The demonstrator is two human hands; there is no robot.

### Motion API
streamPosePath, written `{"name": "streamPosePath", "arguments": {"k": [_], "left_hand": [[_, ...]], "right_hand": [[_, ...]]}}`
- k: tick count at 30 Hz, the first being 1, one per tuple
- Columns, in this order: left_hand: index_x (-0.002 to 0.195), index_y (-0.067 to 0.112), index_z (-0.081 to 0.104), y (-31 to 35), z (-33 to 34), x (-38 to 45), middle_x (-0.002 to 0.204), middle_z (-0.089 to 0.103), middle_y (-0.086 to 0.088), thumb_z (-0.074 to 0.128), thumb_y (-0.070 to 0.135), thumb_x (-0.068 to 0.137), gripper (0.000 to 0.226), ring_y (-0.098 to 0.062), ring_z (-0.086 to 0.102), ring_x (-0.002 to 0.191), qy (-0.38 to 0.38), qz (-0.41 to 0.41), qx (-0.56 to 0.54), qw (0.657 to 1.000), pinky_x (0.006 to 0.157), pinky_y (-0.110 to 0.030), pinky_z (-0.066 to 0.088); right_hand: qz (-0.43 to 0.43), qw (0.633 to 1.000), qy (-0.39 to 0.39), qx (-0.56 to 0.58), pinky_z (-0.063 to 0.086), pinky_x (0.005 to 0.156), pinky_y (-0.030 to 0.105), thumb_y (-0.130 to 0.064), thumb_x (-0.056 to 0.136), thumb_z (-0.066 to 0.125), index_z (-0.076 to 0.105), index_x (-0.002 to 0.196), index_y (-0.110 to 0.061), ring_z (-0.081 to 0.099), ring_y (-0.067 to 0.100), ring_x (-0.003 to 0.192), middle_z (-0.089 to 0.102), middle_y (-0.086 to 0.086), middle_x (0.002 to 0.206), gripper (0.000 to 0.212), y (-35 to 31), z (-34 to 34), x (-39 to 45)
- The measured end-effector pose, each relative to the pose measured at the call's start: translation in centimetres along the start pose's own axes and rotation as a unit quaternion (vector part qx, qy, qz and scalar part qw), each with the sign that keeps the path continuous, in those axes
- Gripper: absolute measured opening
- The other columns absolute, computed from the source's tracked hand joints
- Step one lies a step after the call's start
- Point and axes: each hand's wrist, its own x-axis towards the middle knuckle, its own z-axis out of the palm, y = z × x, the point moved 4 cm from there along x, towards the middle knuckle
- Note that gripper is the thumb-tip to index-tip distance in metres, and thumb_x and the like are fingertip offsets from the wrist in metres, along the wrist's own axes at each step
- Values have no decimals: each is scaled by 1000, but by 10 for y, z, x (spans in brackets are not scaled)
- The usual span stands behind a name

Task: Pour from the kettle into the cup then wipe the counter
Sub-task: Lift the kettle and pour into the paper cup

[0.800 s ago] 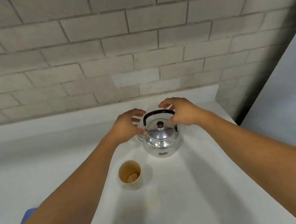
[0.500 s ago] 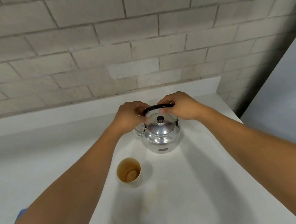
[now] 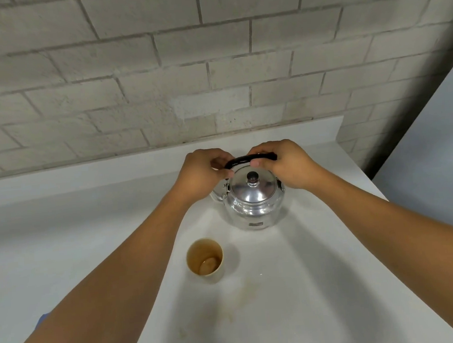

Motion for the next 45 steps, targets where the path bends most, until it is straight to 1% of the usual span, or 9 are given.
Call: {"name": "streamPosePath", "arguments": {"k": [5,11,15,22,26,30,33,41,45], "left_hand": [[106,28,79,14,-21,-23,108,79,11,89,7,81,35,-6,75,99,21,27,-70,997,88,-20,60],[124,26,73,9,-45,-73,130,72,10,93,30,75,53,-9,69,119,13,62,-84,994,104,-26,54],[142,28,60,-13,-42,-109,143,64,14,93,43,65,86,-3,59,134,-44,27,-82,995,115,-30,46],[150,47,46,-58,-17,-158,153,50,28,102,53,52,113,3,44,145,-108,-34,-75,991,125,-33,35],[153,48,41,-78,-4,-172,153,50,29,104,47,51,120,4,43,146,-119,-42,-92,988,124,-29,32],[148,52,42,-95,10,-182,147,55,31,106,41,51,117,6,53,136,-114,-70,-102,986,114,-25,44],[144,49,49,-104,19,-186,141,62,24,105,38,55,106,0,59,131,-97,-75,-117,985,112,-30,49],[137,43,57,-116,30,-186,133,68,15,102,31,63,87,-9,66,124,-47,-83,-159,983,95,-22,57],[136,45,57,-116,30,-186,133,68,16,101,33,63,85,-10,66,124,-36,-82,-168,982,90,-20,59]], "right_hand": [[-22,998,48,28,52,77,18,-25,91,72,73,96,-36,68,3,88,75,-14,93,13,-24,-12,-12],[-58,995,70,36,44,69,2,-23,91,73,73,93,-38,65,-11,80,72,-32,83,16,-47,-31,-35],[-66,994,68,52,47,73,8,-23,89,75,76,92,-38,69,0,84,76,-19,90,15,-53,-37,-51],[-78,994,35,73,53,76,24,-16,88,77,79,92,-29,71,17,83,76,-6,88,14,-57,-32,-82],[-90,994,16,59,49,74,15,-16,85,78,79,92,-27,70,11,81,75,-8,87,13,-63,-24,-97],[-96,995,-2,28,47,71,16,-13,84,79,80,91,-22,67,13,75,72,-6,80,12,-72,-14,-106],[-97,995,-16,-1,47,69,14,-10,83,79,80,91,-24,68,13,76,72,-10,79,15,-81,-7,-111],[-115,989,-59,-66,56,74,41,-16,83,80,80,92,-25,70,18,77,71,-6,82,12,-99,7,-111],[-145,981,-73,-110,50,65,18,-17,83,80,79,92,-27,69,13,76,70,-12,81,13,-105,9,-109]]}}
